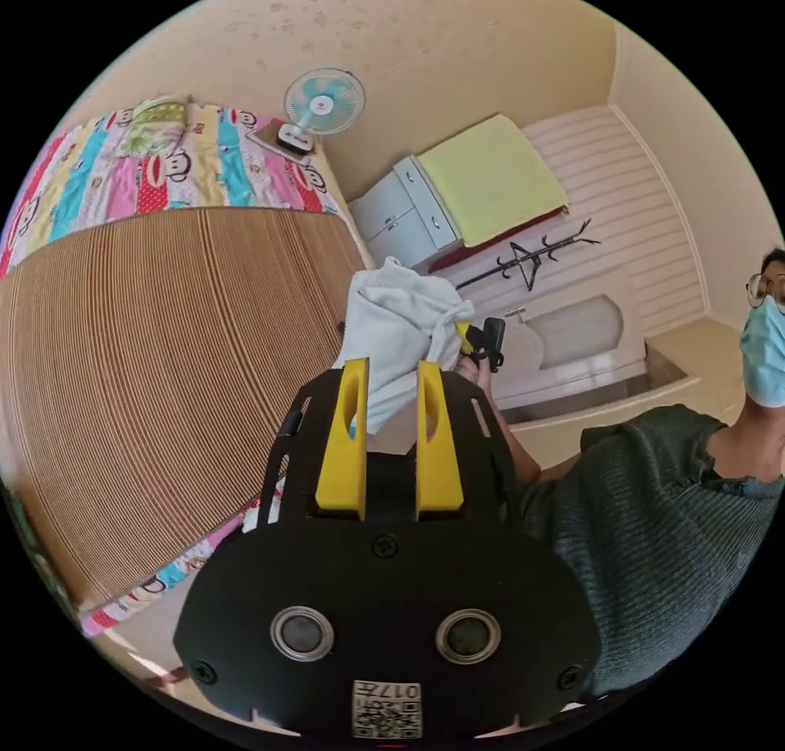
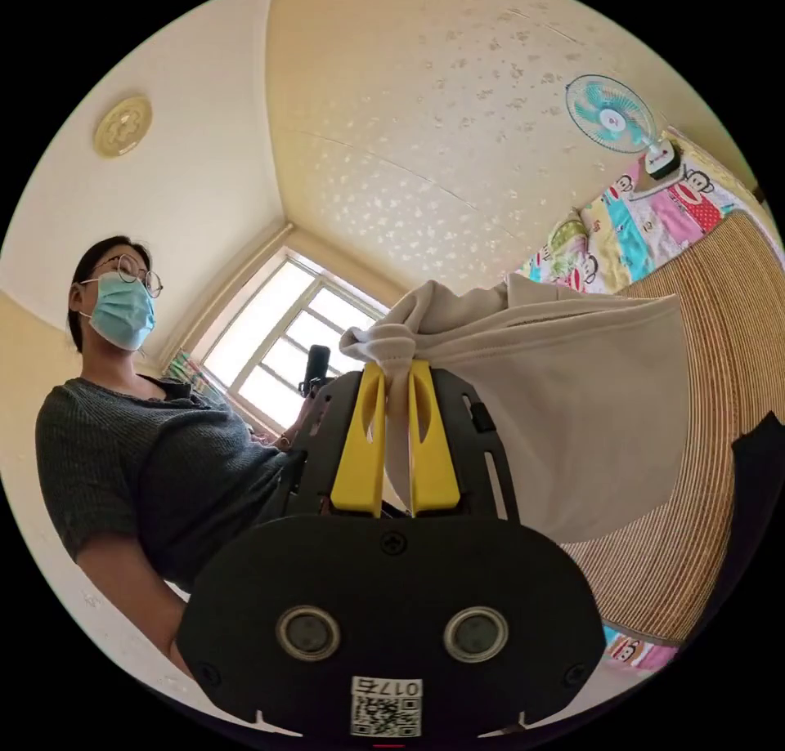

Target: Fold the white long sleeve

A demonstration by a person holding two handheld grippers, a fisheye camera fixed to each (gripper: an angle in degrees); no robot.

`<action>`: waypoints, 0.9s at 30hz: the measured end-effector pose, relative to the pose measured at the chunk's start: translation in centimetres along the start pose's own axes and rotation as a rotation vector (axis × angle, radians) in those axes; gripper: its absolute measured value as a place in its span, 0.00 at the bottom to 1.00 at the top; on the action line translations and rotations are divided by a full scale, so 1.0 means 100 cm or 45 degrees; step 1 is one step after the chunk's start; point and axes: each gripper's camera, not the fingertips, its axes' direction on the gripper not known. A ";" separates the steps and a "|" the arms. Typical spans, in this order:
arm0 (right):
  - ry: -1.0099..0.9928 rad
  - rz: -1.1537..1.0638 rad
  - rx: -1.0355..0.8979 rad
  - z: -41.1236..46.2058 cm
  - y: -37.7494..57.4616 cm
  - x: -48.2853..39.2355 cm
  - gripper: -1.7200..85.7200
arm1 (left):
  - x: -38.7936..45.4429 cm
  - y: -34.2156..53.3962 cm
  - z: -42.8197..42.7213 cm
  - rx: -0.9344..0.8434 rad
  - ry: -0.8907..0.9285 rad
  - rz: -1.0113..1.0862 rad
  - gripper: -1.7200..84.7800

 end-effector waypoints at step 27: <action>-0.198 -0.310 -0.719 0.174 0.169 -0.087 0.06 | -0.044 0.136 -0.350 0.797 0.580 0.623 0.07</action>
